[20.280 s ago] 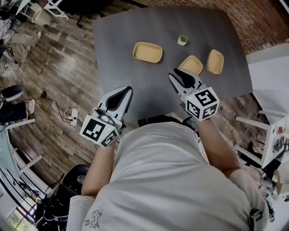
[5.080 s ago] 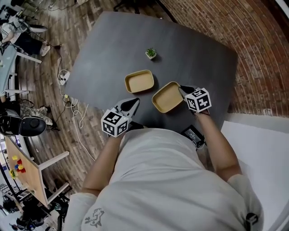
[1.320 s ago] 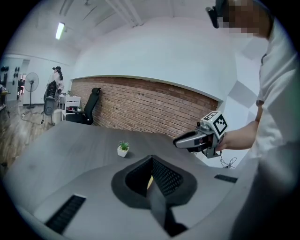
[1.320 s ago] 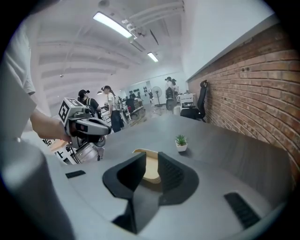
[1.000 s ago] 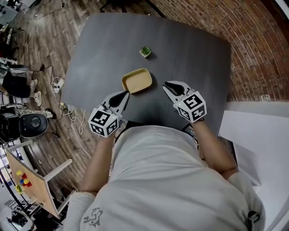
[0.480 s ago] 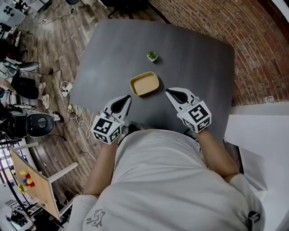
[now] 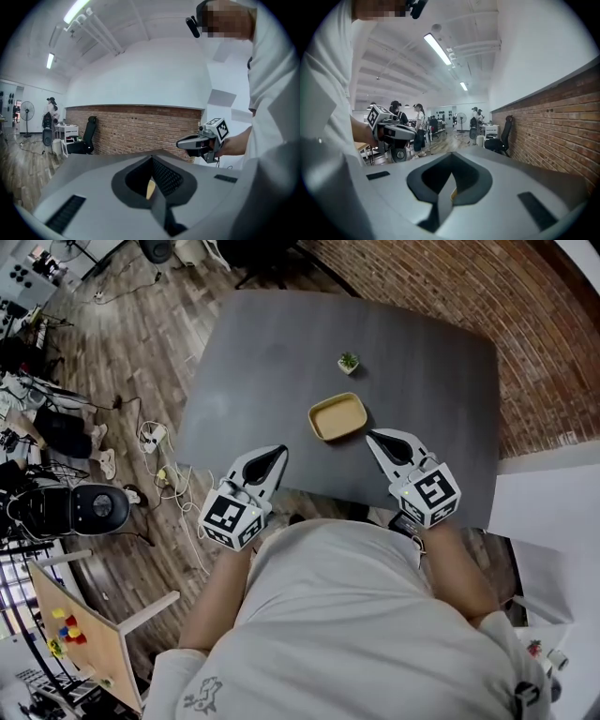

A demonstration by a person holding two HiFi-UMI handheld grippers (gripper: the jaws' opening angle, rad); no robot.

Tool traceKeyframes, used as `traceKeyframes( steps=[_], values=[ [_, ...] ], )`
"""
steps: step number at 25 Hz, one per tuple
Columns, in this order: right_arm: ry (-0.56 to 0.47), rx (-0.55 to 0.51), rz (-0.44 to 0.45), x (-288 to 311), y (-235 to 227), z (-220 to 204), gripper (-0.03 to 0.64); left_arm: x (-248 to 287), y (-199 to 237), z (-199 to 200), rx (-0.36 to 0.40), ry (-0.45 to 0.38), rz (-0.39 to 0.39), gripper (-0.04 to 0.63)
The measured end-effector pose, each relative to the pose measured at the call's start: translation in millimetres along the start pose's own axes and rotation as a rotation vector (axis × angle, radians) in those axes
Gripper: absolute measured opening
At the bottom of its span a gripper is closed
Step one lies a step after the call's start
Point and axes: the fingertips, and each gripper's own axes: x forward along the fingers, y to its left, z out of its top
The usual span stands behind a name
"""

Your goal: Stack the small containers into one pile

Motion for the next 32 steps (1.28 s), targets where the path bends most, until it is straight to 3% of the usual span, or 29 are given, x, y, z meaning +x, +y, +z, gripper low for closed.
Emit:
traceKeyframes(
  steps=[8, 16, 25, 32],
  values=[
    [-0.013, -0.007, -0.064, 11.5, 56.9, 13.3, 0.005, -74.0, 32.9, -10.9, -0.041, -0.021, -0.022, 0.011],
    [-0.016, -0.01, -0.072, 0.3, 101.9, 17.0, 0.005, -106.9, 26.2, -13.2, -0.029, -0.021, -0.058, 0.011],
    [-0.032, -0.088, -0.004, -37.4, 101.6, 25.5, 0.005, -99.8, -16.1, 0.7, -0.011, -0.056, -0.014, 0.011],
    [-0.03, -0.132, 0.048, -88.1, 95.0, 19.3, 0.005, -83.8, -78.4, 16.5, -0.004, -0.111, 0.001, 0.011]
  ],
)
